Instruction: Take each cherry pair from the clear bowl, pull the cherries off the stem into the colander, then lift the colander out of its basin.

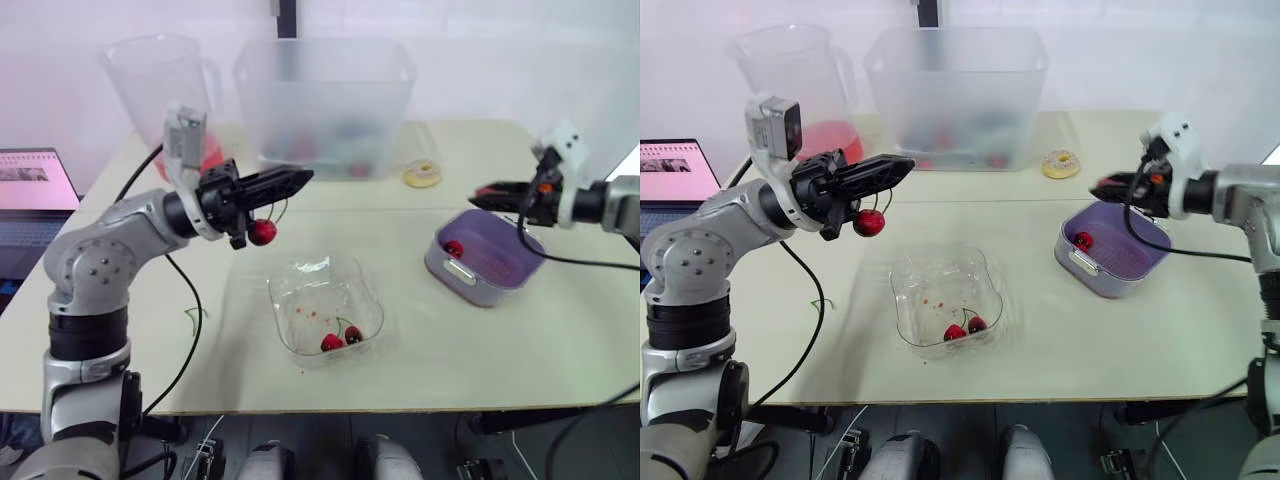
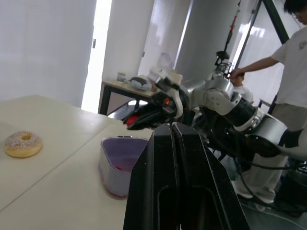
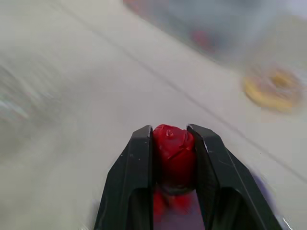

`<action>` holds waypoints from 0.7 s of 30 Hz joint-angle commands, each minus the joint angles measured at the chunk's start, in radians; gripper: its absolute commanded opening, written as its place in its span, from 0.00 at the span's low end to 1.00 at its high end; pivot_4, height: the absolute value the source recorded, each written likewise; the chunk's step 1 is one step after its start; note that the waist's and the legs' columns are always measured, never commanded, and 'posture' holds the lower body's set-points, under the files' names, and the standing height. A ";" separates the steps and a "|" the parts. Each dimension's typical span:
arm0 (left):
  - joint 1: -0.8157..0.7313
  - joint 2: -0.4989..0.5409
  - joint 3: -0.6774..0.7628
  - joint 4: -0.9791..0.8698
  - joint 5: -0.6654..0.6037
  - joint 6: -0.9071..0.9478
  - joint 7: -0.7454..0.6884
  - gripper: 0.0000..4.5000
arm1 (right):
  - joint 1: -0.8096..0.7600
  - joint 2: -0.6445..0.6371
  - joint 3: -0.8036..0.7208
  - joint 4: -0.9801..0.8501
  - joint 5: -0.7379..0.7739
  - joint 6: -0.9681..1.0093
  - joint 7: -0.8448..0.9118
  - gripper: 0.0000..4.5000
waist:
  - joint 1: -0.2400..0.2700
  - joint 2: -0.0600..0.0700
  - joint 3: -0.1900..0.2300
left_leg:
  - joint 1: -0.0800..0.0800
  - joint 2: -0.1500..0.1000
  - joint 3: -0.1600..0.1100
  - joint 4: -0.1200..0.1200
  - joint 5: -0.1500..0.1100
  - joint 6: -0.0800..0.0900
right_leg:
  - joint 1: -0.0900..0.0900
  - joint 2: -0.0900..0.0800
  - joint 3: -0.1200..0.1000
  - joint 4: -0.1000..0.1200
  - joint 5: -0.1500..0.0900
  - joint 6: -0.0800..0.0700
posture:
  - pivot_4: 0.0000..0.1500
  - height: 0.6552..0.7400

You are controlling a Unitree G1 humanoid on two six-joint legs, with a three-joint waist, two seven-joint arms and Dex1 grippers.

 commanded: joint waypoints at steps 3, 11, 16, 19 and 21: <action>0.018 -0.007 0.001 -0.044 0.021 -0.032 0.004 0.00 | 0.034 0.024 0.052 0.138 -0.158 -0.165 0.014 0.15 | -0.002 0.001 0.001 | 0.000 0.000 0.001 0.000 0.000 0.000 | -0.001 0.000 0.000 0.000 0.000 0.000 | 1.00 0.39; 0.011 -0.030 0.019 -0.057 0.016 -0.056 0.036 0.00 | -0.007 0.033 0.055 0.152 -0.231 -0.174 0.056 0.83 | 0.008 0.001 0.001 | 0.000 0.000 0.000 0.002 0.000 -0.001 | 0.000 0.000 0.000 0.000 0.000 0.000 | 1.00 0.39; -0.002 -0.035 0.016 -0.054 0.000 -0.055 0.039 0.00 | -0.112 0.016 0.020 0.040 -0.201 -0.086 0.114 0.99 | 0.008 0.002 0.001 | -0.001 0.000 -0.001 0.002 0.000 -0.001 | 0.001 0.000 0.000 0.000 0.000 0.000 | 1.00 0.39; -0.018 -0.048 0.023 -0.042 -0.022 -0.051 0.044 0.00 | -0.168 0.050 -0.030 -0.063 -0.120 0.016 0.134 0.99 | 0.008 0.002 0.001 | -0.001 0.000 -0.001 0.002 0.000 -0.001 | 0.001 0.000 -0.001 0.000 0.000 0.000 | 1.00 0.39; -0.026 -0.059 0.027 -0.035 -0.044 -0.047 0.036 0.00 | -0.201 0.124 -0.091 -0.158 -0.006 0.135 0.118 0.99 | 0.006 0.002 0.001 | -0.001 0.000 -0.001 0.002 0.000 -0.001 | 0.001 0.000 -0.001 0.000 0.000 0.000 | 1.00 0.39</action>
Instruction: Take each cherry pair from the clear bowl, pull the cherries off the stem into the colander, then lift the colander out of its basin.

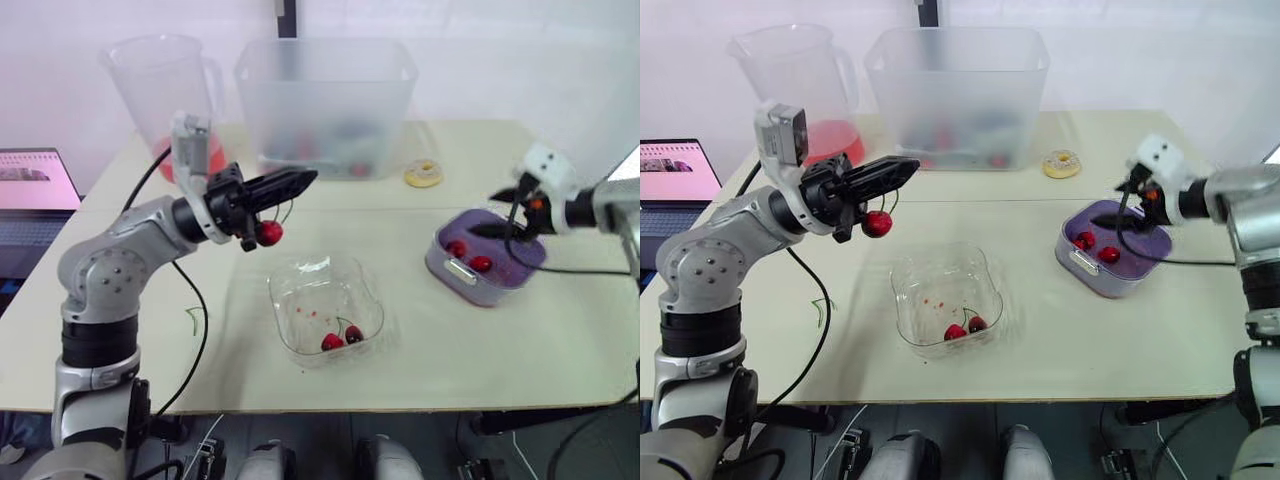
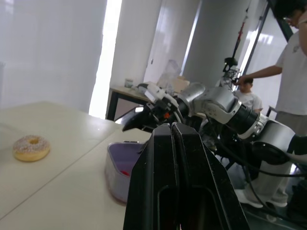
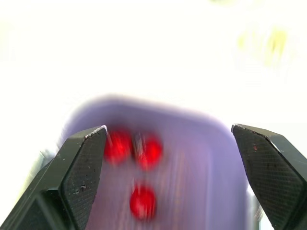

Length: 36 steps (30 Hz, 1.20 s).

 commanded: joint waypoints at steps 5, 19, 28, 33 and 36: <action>-0.035 -0.022 0.015 -0.008 -0.058 0.000 -0.025 0.00 | -0.022 0.257 -0.161 -0.351 0.379 0.374 -0.070 0.99 | 0.001 0.000 0.000 | 0.000 0.000 -0.001 0.001 0.000 0.000 | 0.001 0.000 -0.001 0.000 0.000 0.000 | 1.00 0.39; -0.051 -0.014 0.006 -0.011 -0.068 0.027 -0.031 0.00 | 0.017 0.669 -0.137 -0.535 0.642 0.500 -0.306 0.99 | -0.003 0.000 0.000 | -0.002 -0.001 -0.005 0.004 0.000 0.000 | 0.002 0.000 -0.004 0.002 0.000 0.000 | 1.00 0.39; -0.053 -0.006 0.002 -0.014 -0.058 0.023 -0.034 0.00 | 0.019 0.758 -0.103 -0.535 0.675 0.486 -0.382 0.79 | -0.003 0.000 0.000 | -0.002 -0.001 -0.005 0.004 0.000 0.000 | 0.002 0.000 -0.004 0.002 0.000 0.000 | 1.00 0.39; -0.058 -0.003 0.000 -0.008 -0.057 0.023 -0.038 0.00 | 0.027 0.760 -0.068 -0.529 0.666 0.467 -0.385 0.37 | -0.004 0.000 0.000 | -0.002 -0.001 -0.005 0.003 0.000 0.000 | 0.002 0.000 -0.004 0.002 0.000 0.000 | 1.00 0.39; -0.059 -0.003 -0.001 -0.007 -0.057 0.022 -0.040 0.00 | 0.025 0.760 -0.064 -0.524 0.669 0.461 -0.390 0.37 | -0.004 0.000 0.000 | -0.002 -0.001 -0.005 0.003 0.000 0.000 | 0.002 0.000 -0.003 0.002 0.000 0.000 | 1.00 0.39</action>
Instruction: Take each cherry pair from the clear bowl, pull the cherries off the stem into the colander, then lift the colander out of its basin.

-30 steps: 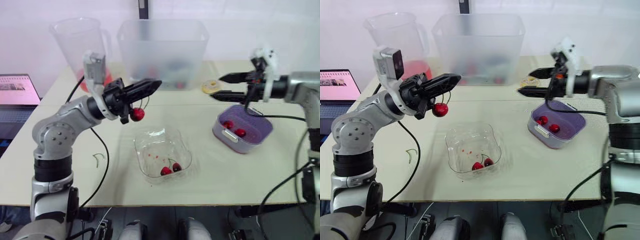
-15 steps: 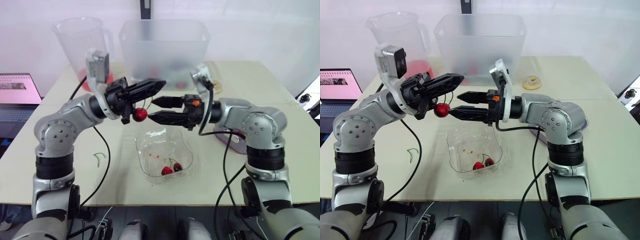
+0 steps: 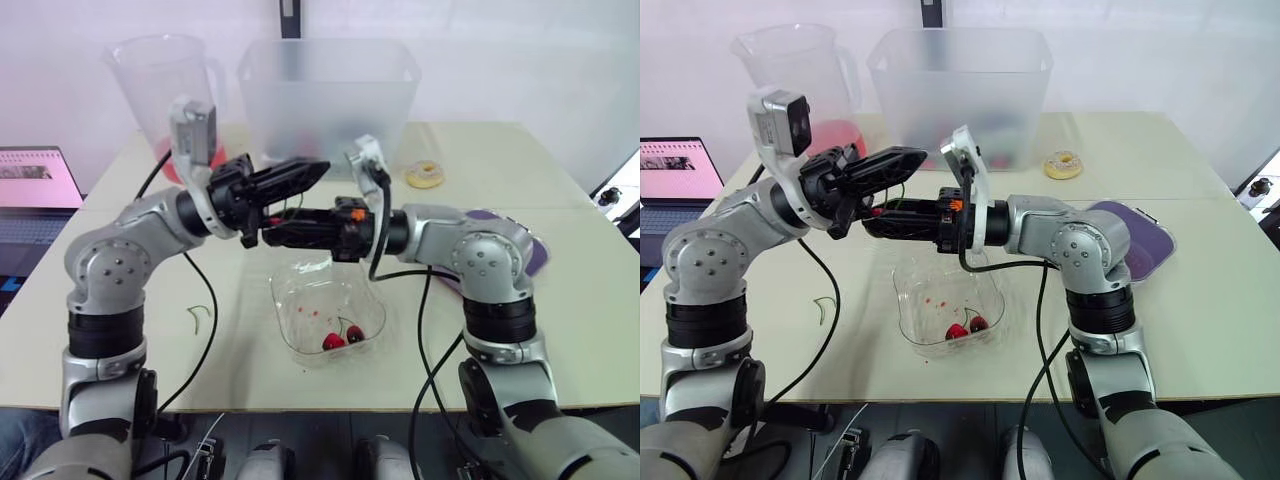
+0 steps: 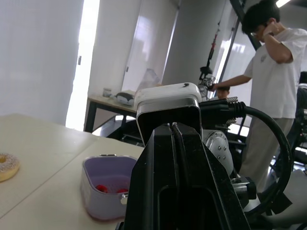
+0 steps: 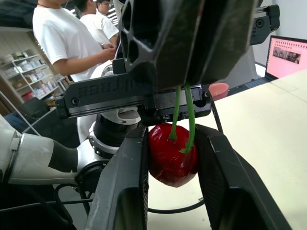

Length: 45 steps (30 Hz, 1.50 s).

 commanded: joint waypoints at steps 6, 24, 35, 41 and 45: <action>-0.020 0.004 0.007 -0.020 -0.006 -0.007 -0.007 0.00 | -0.013 0.018 -0.007 -0.015 0.025 -0.027 -0.018 0.37 | -0.002 0.000 0.000 | 0.000 0.000 0.000 0.000 0.000 0.000 | 0.000 0.000 0.000 0.000 0.000 0.000 | 1.00 0.39; -0.025 -0.007 0.005 -0.013 0.008 -0.021 -0.012 0.00 | 0.067 -0.095 0.091 -0.038 -0.012 0.008 0.041 0.14 | -0.002 0.000 0.000 | 0.000 0.000 0.000 -0.001 0.000 0.000 | 0.000 0.000 0.000 0.000 0.000 0.000 | 1.00 0.39; -0.017 -0.024 0.000 -0.022 0.008 -0.030 -0.007 0.00 | 0.144 -0.199 0.164 -0.073 -0.022 0.056 0.076 0.14 | -0.001 0.000 0.000 | 0.000 0.000 0.000 -0.001 0.000 0.000 | -0.001 0.000 0.001 -0.001 0.000 0.000 | 1.00 0.39; 0.003 -0.025 0.012 -0.036 0.004 -0.031 0.005 0.00 | 0.112 -0.344 0.016 -0.019 -0.054 0.011 0.075 0.14 | 0.006 -0.001 0.000 | 0.000 0.000 0.000 -0.001 0.000 0.000 | -0.001 -0.001 0.001 -0.001 0.000 0.000 | 1.00 0.39; 0.041 -0.022 0.032 -0.063 -0.003 -0.030 0.028 0.00 | 0.080 -0.556 -0.049 0.134 -0.178 -0.092 0.118 0.14 | 0.006 -0.001 0.000 | 0.000 -0.001 0.001 -0.001 -0.001 0.001 | 0.000 -0.001 0.001 -0.002 0.000 0.000 | 1.00 0.39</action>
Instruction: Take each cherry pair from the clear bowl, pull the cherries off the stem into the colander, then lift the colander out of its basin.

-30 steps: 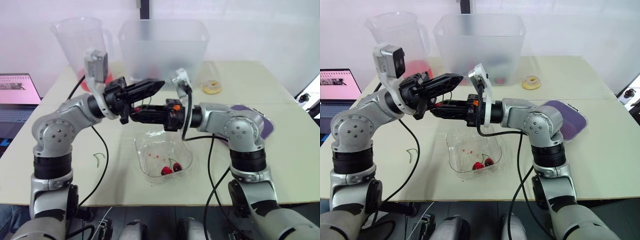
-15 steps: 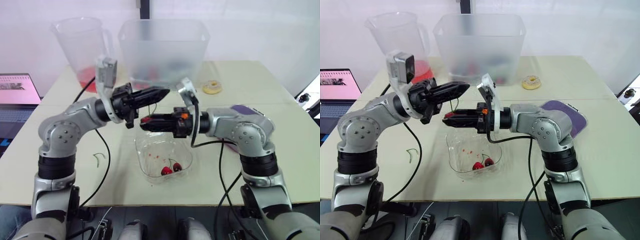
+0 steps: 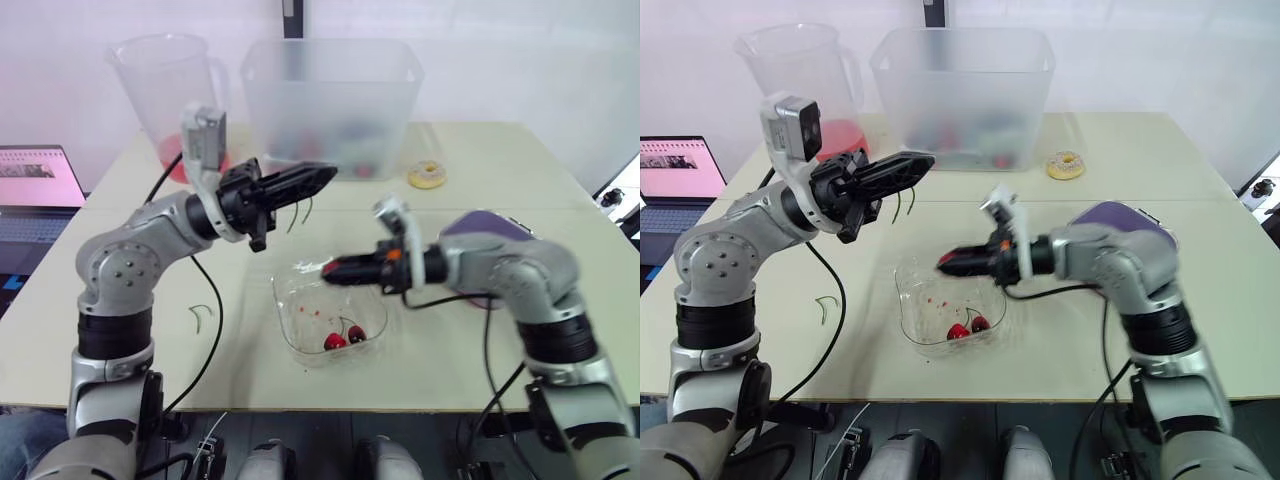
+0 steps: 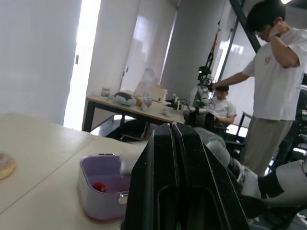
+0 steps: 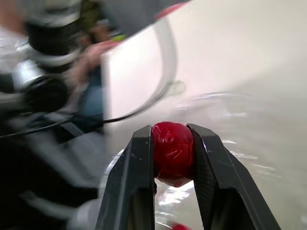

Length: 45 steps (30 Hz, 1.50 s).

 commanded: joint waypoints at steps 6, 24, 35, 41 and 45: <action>0.081 0.020 0.051 -0.069 0.003 -0.033 0.031 0.00 | -0.047 -0.363 0.019 0.387 -0.353 -0.272 0.111 0.14 | -0.003 0.000 0.000 | 0.001 0.000 0.002 -0.002 0.000 0.000 | 0.000 0.000 0.001 -0.001 0.000 0.000 | 1.00 0.39; 0.193 0.039 0.073 -0.115 0.018 -0.083 0.088 0.00 | -0.093 -0.340 0.067 0.653 -0.590 -0.383 0.171 0.72 | -0.002 0.000 0.000 | 0.001 0.001 0.003 -0.001 0.000 0.000 | 0.000 0.000 0.002 -0.001 0.000 0.000 | 1.00 0.39; 0.290 0.149 0.109 -0.135 0.015 0.010 0.164 0.00 | -0.253 -0.334 -0.050 0.268 -0.238 -0.210 0.555 0.98 | -0.009 0.003 0.002 | 0.002 0.002 0.003 -0.002 0.000 -0.001 | -0.001 0.001 0.002 -0.001 0.000 0.000 | 1.00 0.39; 0.428 0.218 0.237 -0.153 -0.059 0.075 0.274 0.00 | -0.276 -0.201 -0.062 0.092 -0.001 -0.056 0.608 0.98 | -0.004 0.002 0.002 | 0.002 0.002 0.002 -0.002 0.000 -0.001 | -0.001 0.000 0.002 -0.002 0.000 0.000 | 1.00 0.39; 0.580 0.199 0.316 -0.118 -0.117 0.145 0.403 0.00 | -0.258 -0.121 -0.037 0.077 0.022 -0.082 0.595 0.98 | 0.000 0.002 0.001 | 0.001 0.000 -0.001 -0.001 0.000 -0.001 | 0.001 -0.004 0.002 -0.002 0.000 0.000 | 1.00 0.39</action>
